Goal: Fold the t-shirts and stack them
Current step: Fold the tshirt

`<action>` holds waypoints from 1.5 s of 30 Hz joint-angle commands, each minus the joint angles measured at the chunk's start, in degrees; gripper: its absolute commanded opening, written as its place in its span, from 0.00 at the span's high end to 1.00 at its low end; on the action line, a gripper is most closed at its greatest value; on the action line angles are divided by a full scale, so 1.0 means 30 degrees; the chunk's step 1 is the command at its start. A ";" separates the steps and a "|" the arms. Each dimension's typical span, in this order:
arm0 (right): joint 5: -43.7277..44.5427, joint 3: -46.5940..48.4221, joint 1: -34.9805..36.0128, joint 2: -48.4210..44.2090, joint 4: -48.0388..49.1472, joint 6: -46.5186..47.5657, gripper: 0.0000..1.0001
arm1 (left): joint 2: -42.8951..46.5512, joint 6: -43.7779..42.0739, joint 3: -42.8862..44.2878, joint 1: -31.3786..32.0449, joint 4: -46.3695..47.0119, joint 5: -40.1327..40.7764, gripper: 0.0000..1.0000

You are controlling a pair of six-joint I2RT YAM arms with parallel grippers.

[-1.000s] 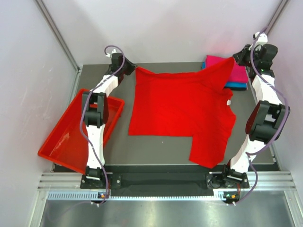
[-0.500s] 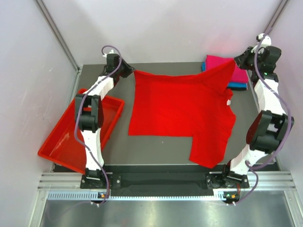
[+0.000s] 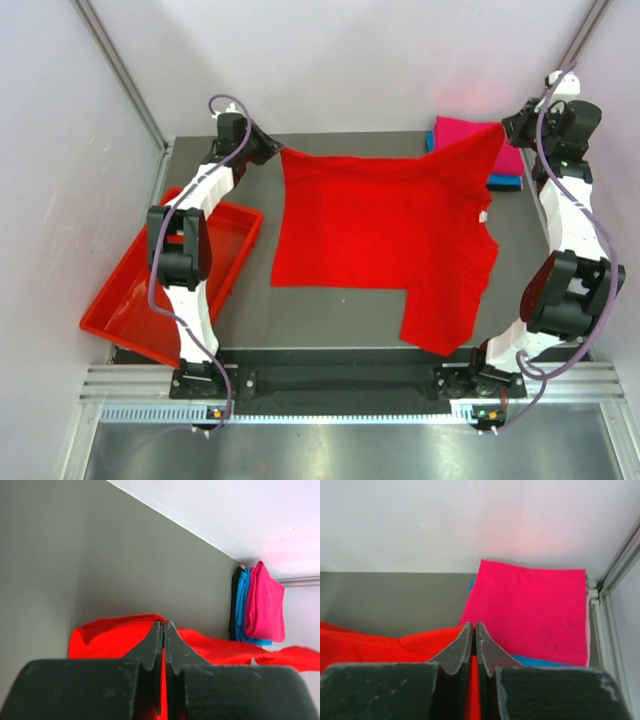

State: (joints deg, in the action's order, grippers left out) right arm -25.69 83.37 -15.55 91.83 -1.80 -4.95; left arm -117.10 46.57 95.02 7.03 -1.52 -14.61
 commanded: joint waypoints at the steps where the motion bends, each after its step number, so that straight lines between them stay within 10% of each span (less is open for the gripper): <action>1: -0.0107 0.0891 -0.0089 0.0501 0.3463 0.1269 1.00 | 0.0304 -0.0141 0.0463 -0.0174 0.0741 -0.0315 1.00; 24: -0.0577 -0.5140 0.0086 -0.0404 0.6842 0.3085 1.00 | -0.1484 -0.2102 0.1343 -0.0087 -0.1892 -0.1105 1.00; 45: 0.2499 -0.7019 0.0086 -0.3042 -0.2351 0.3263 1.00 | -0.2012 -0.6555 0.1665 0.1289 -0.8691 0.1584 1.00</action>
State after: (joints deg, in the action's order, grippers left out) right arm -19.66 63.16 -15.51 84.88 -2.85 5.82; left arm -123.57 30.17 99.26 10.13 -24.36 -13.37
